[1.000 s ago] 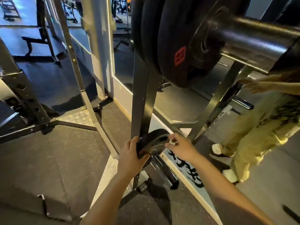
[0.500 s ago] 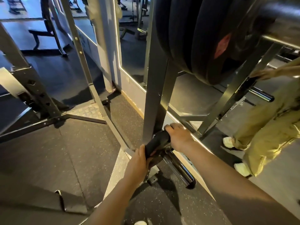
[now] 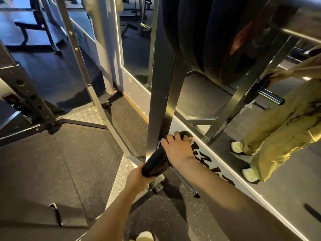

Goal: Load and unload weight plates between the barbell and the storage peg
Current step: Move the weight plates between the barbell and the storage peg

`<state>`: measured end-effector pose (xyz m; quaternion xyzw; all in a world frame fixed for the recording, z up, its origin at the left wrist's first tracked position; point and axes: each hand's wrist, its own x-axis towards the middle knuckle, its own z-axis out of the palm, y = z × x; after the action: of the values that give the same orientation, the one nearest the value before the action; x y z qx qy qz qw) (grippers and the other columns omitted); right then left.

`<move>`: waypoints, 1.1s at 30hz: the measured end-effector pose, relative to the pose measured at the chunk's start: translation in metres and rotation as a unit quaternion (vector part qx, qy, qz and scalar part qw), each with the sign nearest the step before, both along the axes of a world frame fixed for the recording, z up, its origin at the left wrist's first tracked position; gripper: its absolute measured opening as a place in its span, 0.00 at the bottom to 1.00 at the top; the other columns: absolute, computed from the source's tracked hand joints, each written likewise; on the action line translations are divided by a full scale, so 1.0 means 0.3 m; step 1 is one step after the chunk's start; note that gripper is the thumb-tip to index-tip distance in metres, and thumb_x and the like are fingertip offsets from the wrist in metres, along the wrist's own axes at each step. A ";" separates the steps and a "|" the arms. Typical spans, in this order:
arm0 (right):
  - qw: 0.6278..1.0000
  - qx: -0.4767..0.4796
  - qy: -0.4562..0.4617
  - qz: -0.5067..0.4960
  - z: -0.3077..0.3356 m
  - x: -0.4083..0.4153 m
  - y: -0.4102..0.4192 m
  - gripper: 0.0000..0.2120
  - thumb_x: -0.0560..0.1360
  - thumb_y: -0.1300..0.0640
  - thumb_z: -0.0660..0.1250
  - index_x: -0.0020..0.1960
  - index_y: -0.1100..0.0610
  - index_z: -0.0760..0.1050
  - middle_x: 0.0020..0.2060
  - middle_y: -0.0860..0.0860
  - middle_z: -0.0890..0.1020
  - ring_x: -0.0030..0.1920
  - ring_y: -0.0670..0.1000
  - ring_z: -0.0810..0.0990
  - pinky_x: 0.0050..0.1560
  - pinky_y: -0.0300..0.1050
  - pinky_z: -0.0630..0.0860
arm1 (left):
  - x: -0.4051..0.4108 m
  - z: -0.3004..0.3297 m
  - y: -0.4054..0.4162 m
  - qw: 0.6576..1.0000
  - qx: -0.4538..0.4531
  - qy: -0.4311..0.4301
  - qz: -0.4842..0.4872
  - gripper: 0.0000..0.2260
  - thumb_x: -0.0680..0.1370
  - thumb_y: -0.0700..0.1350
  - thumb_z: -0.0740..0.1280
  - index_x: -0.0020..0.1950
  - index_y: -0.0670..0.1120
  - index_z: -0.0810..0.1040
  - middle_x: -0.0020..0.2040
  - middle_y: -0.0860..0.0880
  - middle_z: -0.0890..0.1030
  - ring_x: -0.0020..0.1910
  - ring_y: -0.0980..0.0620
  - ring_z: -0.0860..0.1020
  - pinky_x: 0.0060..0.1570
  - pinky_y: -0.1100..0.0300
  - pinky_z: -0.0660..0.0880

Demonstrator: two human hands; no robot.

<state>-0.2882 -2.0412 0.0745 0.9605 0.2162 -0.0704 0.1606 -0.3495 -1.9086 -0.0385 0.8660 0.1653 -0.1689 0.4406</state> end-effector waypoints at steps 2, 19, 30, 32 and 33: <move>0.999 0.036 0.002 0.004 -0.007 0.004 -0.016 0.31 0.73 0.59 0.70 0.72 0.52 0.60 0.71 0.55 0.64 0.73 0.60 0.58 0.70 0.61 0.61 | -0.009 0.001 -0.010 0.999 0.023 -0.027 0.007 0.20 0.75 0.47 0.72 0.65 0.47 0.74 0.56 0.48 0.81 0.52 0.51 0.78 0.54 0.61 0.74; 0.911 0.324 0.171 -0.188 -0.055 0.177 -0.251 0.19 0.74 0.68 0.64 0.60 0.52 0.68 0.55 0.53 0.73 0.55 0.54 0.74 0.55 0.49 0.75 | 0.032 0.117 -0.057 0.996 -0.001 -0.076 -0.041 0.17 0.74 0.46 0.72 0.60 0.49 0.71 0.53 0.50 0.80 0.52 0.49 0.80 0.56 0.52 0.78; 0.995 0.069 0.000 -0.078 -0.047 0.002 -0.089 0.26 0.75 0.59 0.67 0.70 0.54 0.62 0.66 0.56 0.69 0.67 0.63 0.64 0.64 0.59 0.70 | -0.066 -0.053 -0.048 0.964 -0.259 0.026 0.061 0.21 0.71 0.35 0.74 0.61 0.46 0.76 0.53 0.47 0.82 0.55 0.47 0.79 0.62 0.50 0.74; 0.997 0.046 -0.011 -0.069 -0.048 -0.016 -0.076 0.26 0.76 0.59 0.66 0.71 0.54 0.61 0.67 0.56 0.68 0.67 0.64 0.63 0.64 0.62 0.69 | -0.076 -0.063 -0.056 0.957 -0.279 0.021 0.071 0.20 0.70 0.33 0.74 0.60 0.45 0.76 0.52 0.47 0.82 0.54 0.48 0.79 0.61 0.50 0.75; 0.996 0.057 -0.013 -0.064 -0.040 -0.015 -0.090 0.25 0.76 0.59 0.65 0.71 0.53 0.62 0.67 0.55 0.68 0.68 0.64 0.63 0.64 0.61 0.69 | -0.078 -0.064 -0.063 0.956 -0.282 0.018 0.077 0.20 0.71 0.33 0.74 0.60 0.45 0.76 0.52 0.47 0.82 0.53 0.49 0.79 0.61 0.50 0.75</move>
<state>-0.2927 -2.0683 0.0625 0.9807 0.1561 -0.0551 0.1036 -0.3729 -1.9274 -0.0578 0.6876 0.1852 -0.1900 0.6759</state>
